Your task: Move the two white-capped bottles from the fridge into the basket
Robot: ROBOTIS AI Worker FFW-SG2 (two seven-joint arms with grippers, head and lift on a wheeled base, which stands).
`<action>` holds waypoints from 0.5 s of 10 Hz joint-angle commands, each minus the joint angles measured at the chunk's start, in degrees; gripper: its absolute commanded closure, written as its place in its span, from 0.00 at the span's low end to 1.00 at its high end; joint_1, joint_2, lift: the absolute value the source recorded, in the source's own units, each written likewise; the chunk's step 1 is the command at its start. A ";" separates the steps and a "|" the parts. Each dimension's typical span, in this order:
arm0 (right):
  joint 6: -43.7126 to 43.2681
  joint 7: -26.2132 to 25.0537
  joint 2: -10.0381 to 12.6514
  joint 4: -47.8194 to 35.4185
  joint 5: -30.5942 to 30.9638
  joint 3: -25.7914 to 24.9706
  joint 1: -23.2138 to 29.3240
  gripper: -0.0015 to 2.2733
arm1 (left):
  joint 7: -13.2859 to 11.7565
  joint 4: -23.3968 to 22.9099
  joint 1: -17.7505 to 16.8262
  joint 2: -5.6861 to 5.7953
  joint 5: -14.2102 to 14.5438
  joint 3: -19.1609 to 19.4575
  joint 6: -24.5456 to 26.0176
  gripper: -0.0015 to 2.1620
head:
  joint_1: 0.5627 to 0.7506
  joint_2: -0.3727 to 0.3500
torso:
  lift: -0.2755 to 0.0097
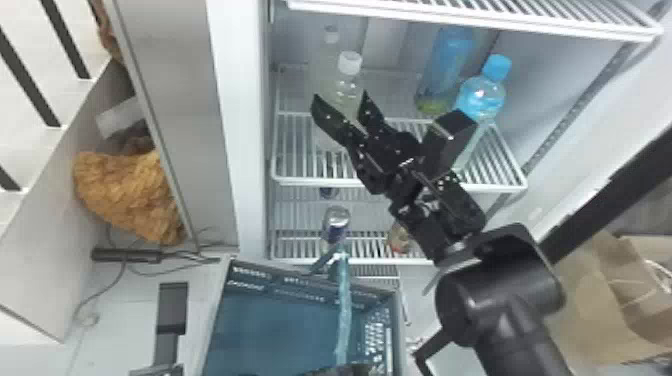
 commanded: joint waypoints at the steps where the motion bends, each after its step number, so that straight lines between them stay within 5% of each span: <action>1: 3.94 0.00 -0.42 -6.88 0.21 -2.33 4.32 0.40 | 0.00 0.00 0.00 0.00 0.00 0.08 0.01 0.55 | 0.70 0.28 | 0.97; 5: 11.39 0.00 -0.59 -19.82 0.67 -7.81 14.58 0.40 | 0.00 0.00 0.14 0.00 0.00 0.08 0.01 0.55 | 0.70 0.19 | 0.97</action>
